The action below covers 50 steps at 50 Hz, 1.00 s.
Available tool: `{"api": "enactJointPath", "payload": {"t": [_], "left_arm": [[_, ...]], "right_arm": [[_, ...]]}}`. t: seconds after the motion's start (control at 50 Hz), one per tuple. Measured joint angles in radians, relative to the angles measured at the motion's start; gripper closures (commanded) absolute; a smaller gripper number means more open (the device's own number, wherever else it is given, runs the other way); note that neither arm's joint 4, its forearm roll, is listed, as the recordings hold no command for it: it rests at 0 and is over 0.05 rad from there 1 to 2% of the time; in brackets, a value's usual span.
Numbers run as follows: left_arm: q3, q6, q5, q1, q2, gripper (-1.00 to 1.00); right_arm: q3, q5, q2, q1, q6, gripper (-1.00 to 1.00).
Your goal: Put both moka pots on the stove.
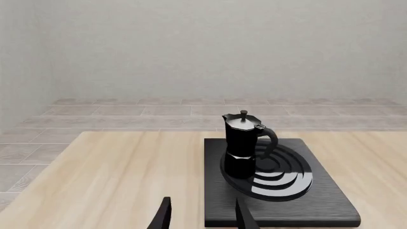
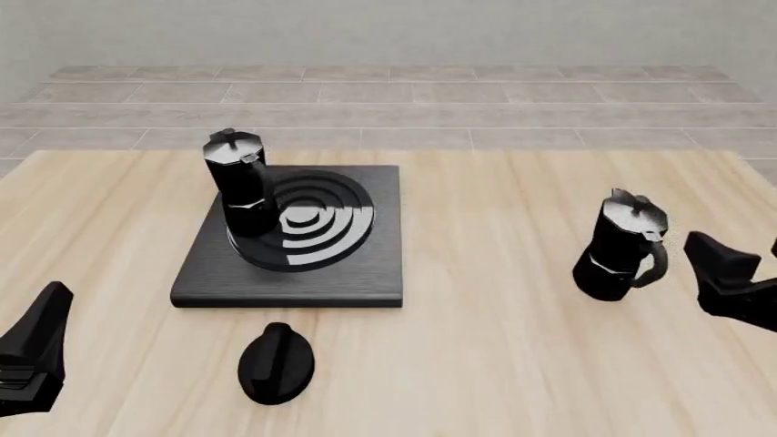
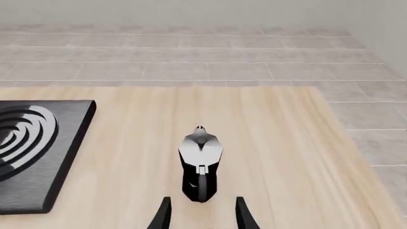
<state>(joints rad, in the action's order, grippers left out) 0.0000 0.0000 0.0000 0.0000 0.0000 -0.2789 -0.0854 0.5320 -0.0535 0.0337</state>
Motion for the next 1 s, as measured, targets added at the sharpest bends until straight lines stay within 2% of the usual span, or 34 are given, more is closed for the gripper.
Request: {"api": "enactJointPath", "payload": {"t": [0.56, 1.0], "left_arm": [[0.0, 0.0, 0.0, 0.0, 0.0, -1.0], [0.0, 0.0, 0.0, 0.0, 0.0, -1.0]], "right_arm": [[0.026, 0.143, 0.201, -0.05, -0.037, -1.0], [0.039, 0.26, 0.311, -0.045, -0.024, -1.0]]}}
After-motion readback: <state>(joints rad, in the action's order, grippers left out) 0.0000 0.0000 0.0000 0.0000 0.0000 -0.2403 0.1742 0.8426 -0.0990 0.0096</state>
